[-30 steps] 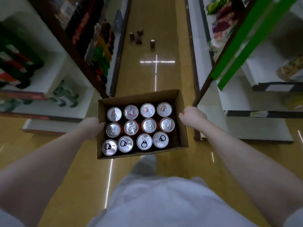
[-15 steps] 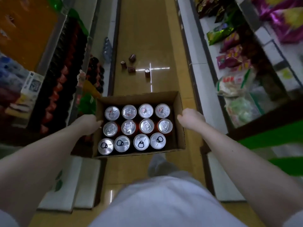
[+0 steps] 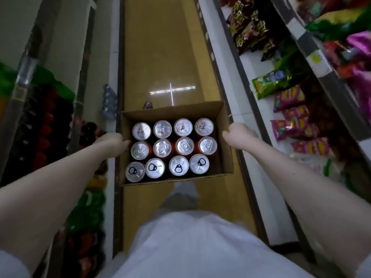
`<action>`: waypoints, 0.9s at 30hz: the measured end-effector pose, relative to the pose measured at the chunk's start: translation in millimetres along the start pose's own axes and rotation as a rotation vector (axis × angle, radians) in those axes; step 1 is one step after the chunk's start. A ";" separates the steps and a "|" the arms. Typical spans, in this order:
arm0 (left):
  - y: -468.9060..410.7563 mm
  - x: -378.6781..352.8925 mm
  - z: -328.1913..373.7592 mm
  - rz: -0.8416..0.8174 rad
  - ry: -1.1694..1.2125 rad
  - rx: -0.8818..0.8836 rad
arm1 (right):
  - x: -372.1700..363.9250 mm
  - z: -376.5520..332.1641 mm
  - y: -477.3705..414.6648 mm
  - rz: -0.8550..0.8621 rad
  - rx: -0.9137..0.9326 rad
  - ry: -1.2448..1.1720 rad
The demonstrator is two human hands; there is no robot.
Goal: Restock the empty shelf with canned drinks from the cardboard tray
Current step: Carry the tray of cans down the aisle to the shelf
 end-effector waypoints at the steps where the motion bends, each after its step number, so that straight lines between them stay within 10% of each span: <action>1: -25.5 13.7 7.4 0.012 0.024 -0.005 | 11.0 -3.1 -24.6 0.001 -0.007 -0.006; 27: -439.7 310.7 158.0 -0.022 0.141 0.190 | 310.3 -92.7 -552.0 -0.023 0.194 0.094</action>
Point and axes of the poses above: each hand's wrist, its own y-axis away from the middle knuckle, its own x-axis out of the back of the hand, z = x × y, the point moved 4 cm from there along -y, towards the middle knuckle, and after that the axes turned 10 degrees about y, right-handed, at the moved point
